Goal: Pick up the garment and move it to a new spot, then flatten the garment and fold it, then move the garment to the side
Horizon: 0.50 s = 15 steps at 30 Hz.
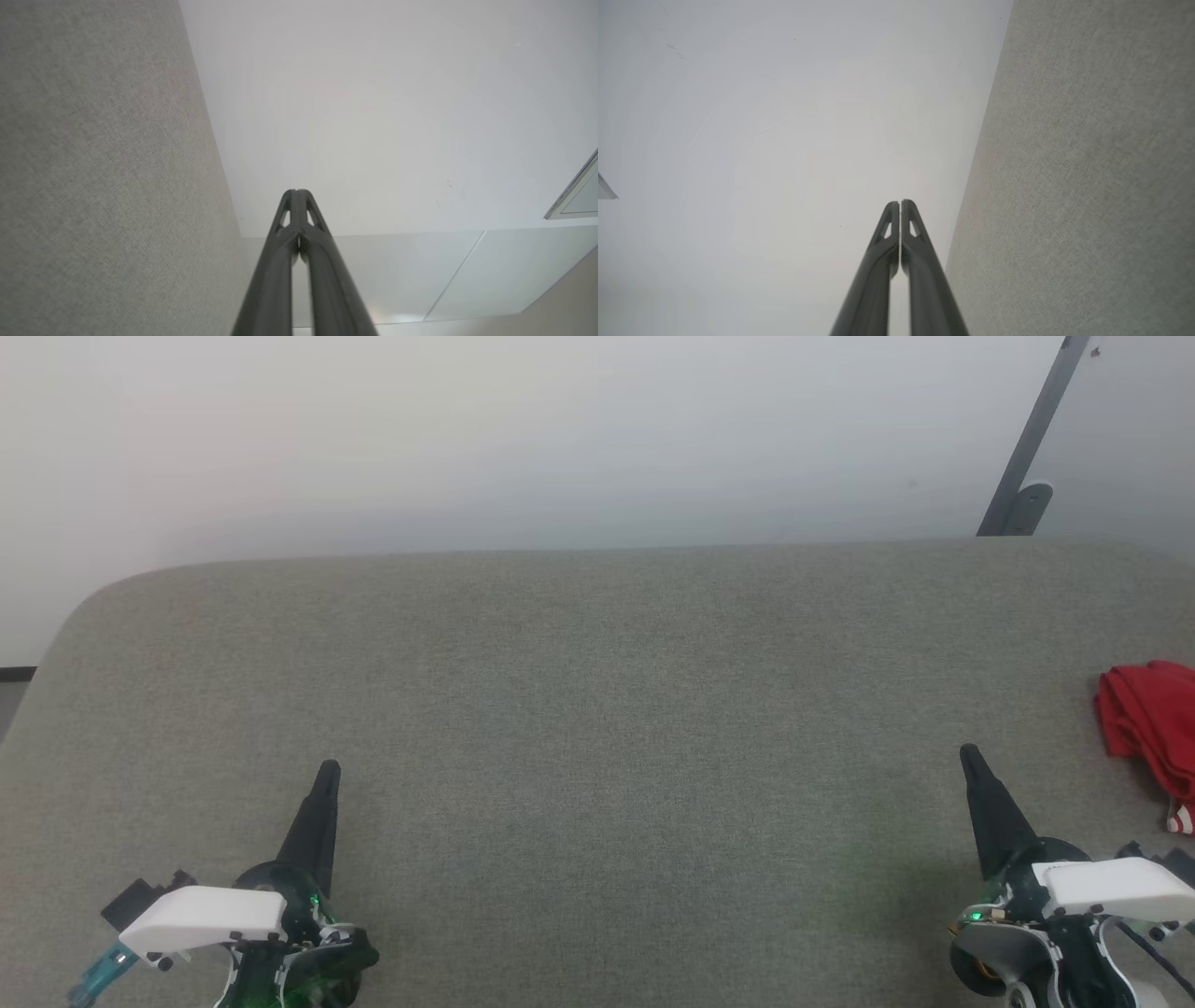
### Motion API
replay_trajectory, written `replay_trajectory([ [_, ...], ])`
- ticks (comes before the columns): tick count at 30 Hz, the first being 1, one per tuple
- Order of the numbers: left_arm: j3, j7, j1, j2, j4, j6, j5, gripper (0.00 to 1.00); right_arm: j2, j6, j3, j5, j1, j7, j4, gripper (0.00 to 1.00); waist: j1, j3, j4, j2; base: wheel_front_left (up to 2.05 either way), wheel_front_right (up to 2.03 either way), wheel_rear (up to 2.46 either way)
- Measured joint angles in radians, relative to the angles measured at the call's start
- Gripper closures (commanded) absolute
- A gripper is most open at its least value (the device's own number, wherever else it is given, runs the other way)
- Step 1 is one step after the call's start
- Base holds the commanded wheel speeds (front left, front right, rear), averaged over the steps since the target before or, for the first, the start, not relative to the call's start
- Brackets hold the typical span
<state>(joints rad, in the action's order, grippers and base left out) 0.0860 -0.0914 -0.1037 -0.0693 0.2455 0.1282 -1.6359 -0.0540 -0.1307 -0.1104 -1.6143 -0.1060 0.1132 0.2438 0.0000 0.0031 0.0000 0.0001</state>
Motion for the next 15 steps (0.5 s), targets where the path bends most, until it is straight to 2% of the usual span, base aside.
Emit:
replay_trajectory([
  [15, 0.004, -0.005, 0.0, 0.004, 0.0, 0.0, 0.004, 1.0, 0.001, 0.0, -0.001, 0.0, 0.0, 0.0, 0.0, 1.0, 0.0, 0.0, 0.0, 0.0, 0.0, 0.0, 0.0],
])
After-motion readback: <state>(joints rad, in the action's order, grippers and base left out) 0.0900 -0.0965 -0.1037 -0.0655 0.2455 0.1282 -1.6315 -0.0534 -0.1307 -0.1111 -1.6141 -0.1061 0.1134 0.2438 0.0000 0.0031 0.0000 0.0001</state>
